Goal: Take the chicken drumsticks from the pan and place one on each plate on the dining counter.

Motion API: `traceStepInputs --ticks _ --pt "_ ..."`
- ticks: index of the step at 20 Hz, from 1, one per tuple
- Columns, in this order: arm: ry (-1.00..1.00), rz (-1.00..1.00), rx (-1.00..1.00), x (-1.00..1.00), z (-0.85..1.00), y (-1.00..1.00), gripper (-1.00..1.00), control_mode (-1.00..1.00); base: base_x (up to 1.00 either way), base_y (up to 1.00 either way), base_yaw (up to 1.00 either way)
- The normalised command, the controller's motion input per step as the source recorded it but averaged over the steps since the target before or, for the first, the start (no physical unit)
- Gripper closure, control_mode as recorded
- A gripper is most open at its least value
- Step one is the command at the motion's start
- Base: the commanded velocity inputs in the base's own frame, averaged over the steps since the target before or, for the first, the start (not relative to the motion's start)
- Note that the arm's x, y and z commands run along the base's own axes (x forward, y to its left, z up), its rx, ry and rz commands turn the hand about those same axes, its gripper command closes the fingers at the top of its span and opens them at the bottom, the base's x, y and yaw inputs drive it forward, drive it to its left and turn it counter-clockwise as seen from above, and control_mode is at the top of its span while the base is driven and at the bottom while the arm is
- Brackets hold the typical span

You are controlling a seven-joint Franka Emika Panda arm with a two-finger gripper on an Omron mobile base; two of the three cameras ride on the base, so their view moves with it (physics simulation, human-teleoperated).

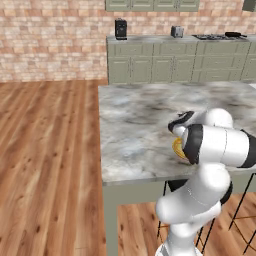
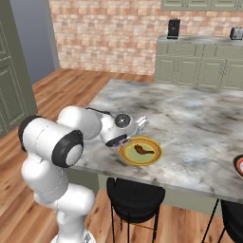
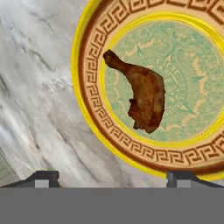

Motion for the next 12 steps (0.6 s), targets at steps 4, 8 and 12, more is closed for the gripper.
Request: traceStepInputs --ticks 4,8,12 --pt "-0.4 0.31 0.0 -0.48 1.0 0.0 -1.0 -1.0 0.0 0.0 0.0" --pt "-0.02 0.37 -0.01 -0.58 1.0 0.0 -1.0 -1.0 0.0 0.0 0.0" --pt "0.0 0.35 -0.3 -1.0 1.0 0.0 -1.0 -1.0 0.0 0.0 0.0"
